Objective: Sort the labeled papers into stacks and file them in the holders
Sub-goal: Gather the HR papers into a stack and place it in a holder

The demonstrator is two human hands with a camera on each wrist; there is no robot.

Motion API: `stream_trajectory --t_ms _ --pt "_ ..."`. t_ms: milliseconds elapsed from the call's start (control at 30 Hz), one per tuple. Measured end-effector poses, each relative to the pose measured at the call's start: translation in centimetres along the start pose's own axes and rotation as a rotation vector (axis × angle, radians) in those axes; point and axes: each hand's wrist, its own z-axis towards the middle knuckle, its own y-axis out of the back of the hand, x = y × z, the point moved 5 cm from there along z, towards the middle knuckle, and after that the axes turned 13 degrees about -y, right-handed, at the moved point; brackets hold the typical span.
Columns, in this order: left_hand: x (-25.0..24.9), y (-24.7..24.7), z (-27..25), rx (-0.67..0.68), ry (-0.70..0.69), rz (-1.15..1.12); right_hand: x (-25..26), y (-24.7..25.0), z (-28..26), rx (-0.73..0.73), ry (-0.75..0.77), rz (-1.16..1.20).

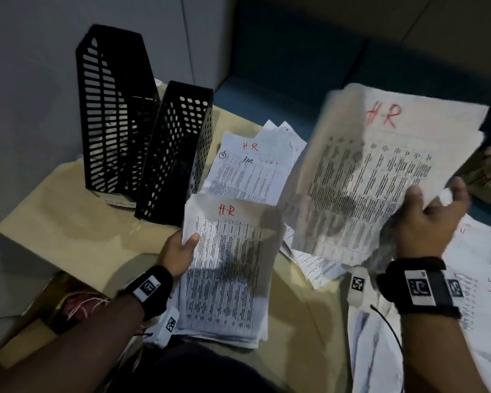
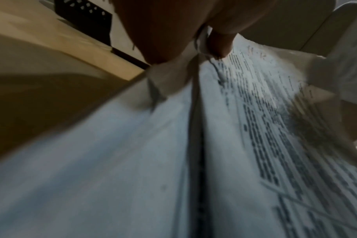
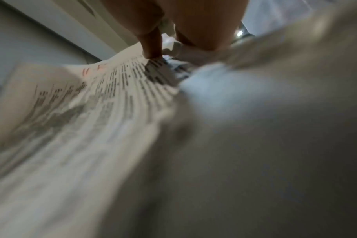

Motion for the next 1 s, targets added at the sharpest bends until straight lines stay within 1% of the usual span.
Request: stream_trajectory --t_ms 33,133,200,233,300,400,467,533,600,667,733,800,833,900,1000 --pt "-0.1 -0.4 0.1 0.008 -0.005 -0.004 -0.8 -0.3 0.1 0.003 -0.027 -0.077" --pt "-1.2 -1.7 0.2 0.04 -0.064 0.037 -4.3 -2.2 -1.5 0.076 -0.135 -0.312" --pt "-1.7 -2.3 0.3 0.047 -0.081 0.031 -6.2 -3.5 -3.5 0.128 -0.195 -0.341" --pt "-1.9 -2.5 0.3 0.056 -0.088 0.039 -6.6 -3.8 -4.6 0.13 -0.197 -0.326" --pt "-1.6 -2.6 0.2 0.059 -0.085 0.055 -5.5 -4.4 -6.0 0.109 -0.123 -0.302" --pt "-0.7 -2.6 0.3 0.046 -0.038 0.069 -1.1 -5.3 -6.8 0.189 0.042 -0.212" --pt "-0.5 -2.7 0.6 0.072 -0.055 0.12 2.0 -5.7 -6.4 0.187 0.177 -0.26" --pt "-0.4 -2.6 0.9 0.098 -0.077 0.114 3.2 -5.5 -5.0 0.152 0.202 -0.2" --pt "-0.2 -2.5 1.1 0.106 -0.076 0.125 2.8 -4.9 -3.6 0.114 0.166 -0.094" --pt "0.4 -2.5 1.3 0.085 -0.05 0.108 1.2 -4.8 -3.1 0.125 0.07 -0.086" --pt "0.4 -2.5 1.2 0.07 -0.039 0.093 -1.0 -5.6 -3.9 0.186 -0.013 -0.255" --pt "0.1 -2.5 1.1 0.056 -0.031 0.074 -4.1 -6.5 -6.0 0.297 -0.111 -0.464" --pt "-0.3 -2.6 0.9 0.053 -0.02 0.063 -5.7 -7.0 -7.2 0.35 -0.163 -0.526" --pt "-0.9 -2.4 0.3 0.039 -0.009 0.043 -8.9 -7.7 -9.3 0.417 -0.257 -0.607" --pt "-1.3 -2.4 -0.2 0.03 0.002 -0.08 -12.7 -8.6 -11.0 0.465 -0.355 -0.664"
